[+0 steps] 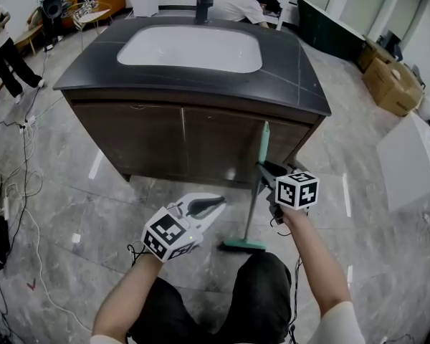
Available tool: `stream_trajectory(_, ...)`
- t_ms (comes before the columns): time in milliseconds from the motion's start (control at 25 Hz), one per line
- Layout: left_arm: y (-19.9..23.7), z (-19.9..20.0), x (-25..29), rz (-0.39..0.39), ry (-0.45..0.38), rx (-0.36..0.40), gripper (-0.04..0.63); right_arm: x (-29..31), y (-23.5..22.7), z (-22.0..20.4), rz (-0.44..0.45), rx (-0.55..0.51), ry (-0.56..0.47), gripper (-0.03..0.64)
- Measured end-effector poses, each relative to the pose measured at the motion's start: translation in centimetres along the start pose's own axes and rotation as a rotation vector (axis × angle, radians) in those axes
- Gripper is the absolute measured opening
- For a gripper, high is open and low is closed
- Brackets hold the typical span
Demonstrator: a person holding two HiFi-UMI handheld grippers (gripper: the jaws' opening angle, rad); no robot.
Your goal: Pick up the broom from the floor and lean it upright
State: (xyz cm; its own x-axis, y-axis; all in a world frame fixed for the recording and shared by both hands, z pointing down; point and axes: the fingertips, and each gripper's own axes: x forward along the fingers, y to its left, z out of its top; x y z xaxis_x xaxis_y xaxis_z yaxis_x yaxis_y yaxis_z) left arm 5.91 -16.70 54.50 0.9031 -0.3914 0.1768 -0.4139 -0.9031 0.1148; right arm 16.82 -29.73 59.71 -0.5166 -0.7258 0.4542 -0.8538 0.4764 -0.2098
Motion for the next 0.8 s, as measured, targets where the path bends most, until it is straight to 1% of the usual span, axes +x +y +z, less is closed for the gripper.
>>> stream_trajectory(120,0.3,-0.6,-0.3,0.005,-0.003,0.023,0.012,0.7,-1.0,0.1,-0.047,-0.002,-0.015,0.080)
stream_trajectory(280,0.8,-1.1,-0.6,0.001,-0.012,-0.001,0.012,1.2,-2.3,0.3,-0.106,-0.019,-0.026,0.080)
stream_trajectory(400,1.1,-0.8,-1.2,0.016,-0.046,-0.013,0.012,1.4,-3.0,0.3,-0.132,-0.018,-0.036,0.080)
stream_trajectory(480,1.1,-1.3,-1.6,0.026,-0.047,-0.012,0.012,1.5,-3.2,0.1,-0.147,-0.019,-0.040,0.085)
stream_trajectory(600,1.3,-1.6,-2.1,0.027,-0.040,-0.012,0.012,2.0,-3.3,0.2,-0.160,-0.029,-0.040,0.131)
stream_trajectory(680,1.3,-1.7,-2.3,0.030,-0.042,-0.015,0.012,2.2,-3.2,0.4,-0.168,-0.039,-0.038,0.142)
stream_trajectory(800,1.2,-2.1,-2.4,0.031,-0.023,-0.004,0.011,2.5,-3.1,0.3,-0.179,-0.062,-0.033,0.167)
